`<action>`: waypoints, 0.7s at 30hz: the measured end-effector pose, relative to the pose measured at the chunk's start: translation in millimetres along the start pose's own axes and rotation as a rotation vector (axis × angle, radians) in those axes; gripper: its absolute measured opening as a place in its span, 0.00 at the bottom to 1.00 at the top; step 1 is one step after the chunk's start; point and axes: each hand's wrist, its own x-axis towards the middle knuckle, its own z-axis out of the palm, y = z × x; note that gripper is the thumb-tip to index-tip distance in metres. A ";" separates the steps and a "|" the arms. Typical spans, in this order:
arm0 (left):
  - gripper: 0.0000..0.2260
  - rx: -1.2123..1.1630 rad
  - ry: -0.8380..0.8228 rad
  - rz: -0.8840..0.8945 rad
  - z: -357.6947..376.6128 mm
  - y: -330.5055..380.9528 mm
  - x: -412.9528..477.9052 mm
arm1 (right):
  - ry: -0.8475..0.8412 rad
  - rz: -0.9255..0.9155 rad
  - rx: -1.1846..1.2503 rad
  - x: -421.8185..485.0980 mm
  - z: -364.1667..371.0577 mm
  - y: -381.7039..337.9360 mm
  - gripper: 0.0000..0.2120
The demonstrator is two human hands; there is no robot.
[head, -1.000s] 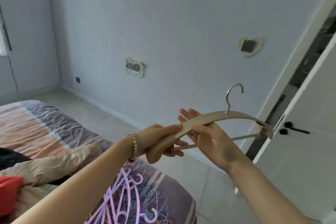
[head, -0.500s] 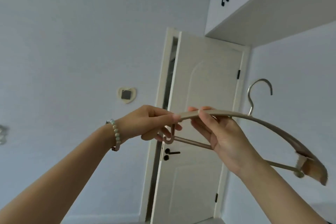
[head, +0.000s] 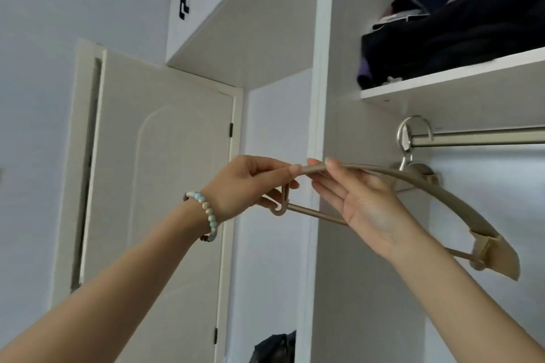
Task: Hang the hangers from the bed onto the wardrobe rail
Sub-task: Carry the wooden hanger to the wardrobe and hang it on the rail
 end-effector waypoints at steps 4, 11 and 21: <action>0.12 -0.032 0.069 0.040 73.6 -3.4 50.7 | 0.133 -0.044 -0.107 17.8 -75.8 -17.5 0.16; 0.14 -0.121 0.267 0.060 165.0 -12.9 126.9 | 0.452 -0.157 -0.463 61.4 -166.8 -18.7 0.44; 0.17 0.114 0.165 0.084 214.3 -30.5 194.9 | 0.390 -0.119 -0.591 114.3 -251.6 -17.3 0.47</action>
